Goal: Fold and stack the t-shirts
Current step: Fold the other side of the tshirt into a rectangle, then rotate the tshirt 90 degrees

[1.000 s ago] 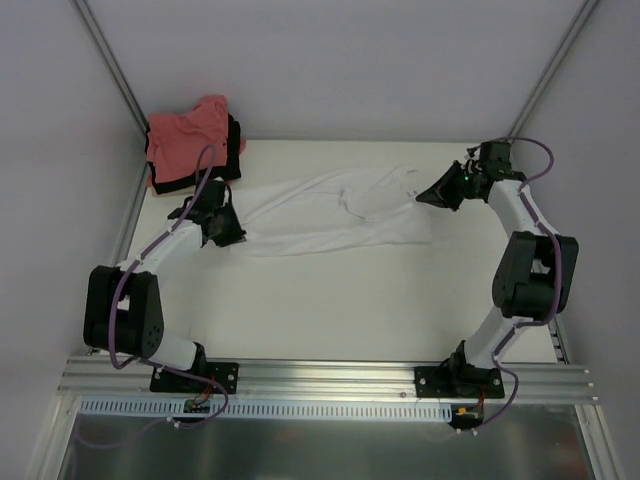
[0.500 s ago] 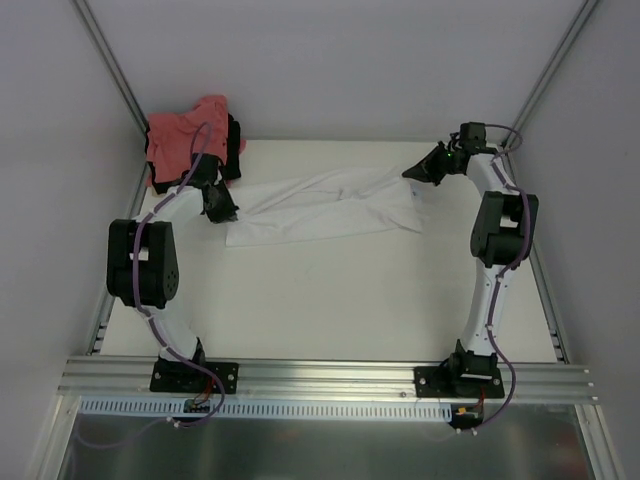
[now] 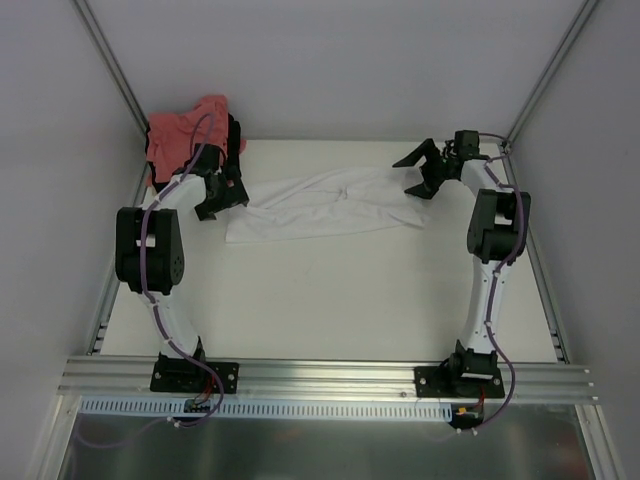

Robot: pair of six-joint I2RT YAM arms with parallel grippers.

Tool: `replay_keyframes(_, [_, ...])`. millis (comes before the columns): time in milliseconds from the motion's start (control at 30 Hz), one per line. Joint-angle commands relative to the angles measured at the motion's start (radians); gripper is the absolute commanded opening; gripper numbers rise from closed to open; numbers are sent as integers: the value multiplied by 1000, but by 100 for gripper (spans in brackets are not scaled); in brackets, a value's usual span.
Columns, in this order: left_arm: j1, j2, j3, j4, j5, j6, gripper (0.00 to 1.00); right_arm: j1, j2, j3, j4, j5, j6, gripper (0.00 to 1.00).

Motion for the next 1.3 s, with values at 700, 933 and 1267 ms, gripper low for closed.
replay_keyframes(700, [-50,-674,-385,19,275,-11,99,161,-255,-328,83,-69,-30,99])
replay_keyframes(933, [-90,-801,-428,-53,273,31,99,168,-224,-400,123,-43,-33,99])
replay_keyframes(1267, [-90,-890,-432,-117,279,51,99,110,-149,-311,47,46,-82,99])
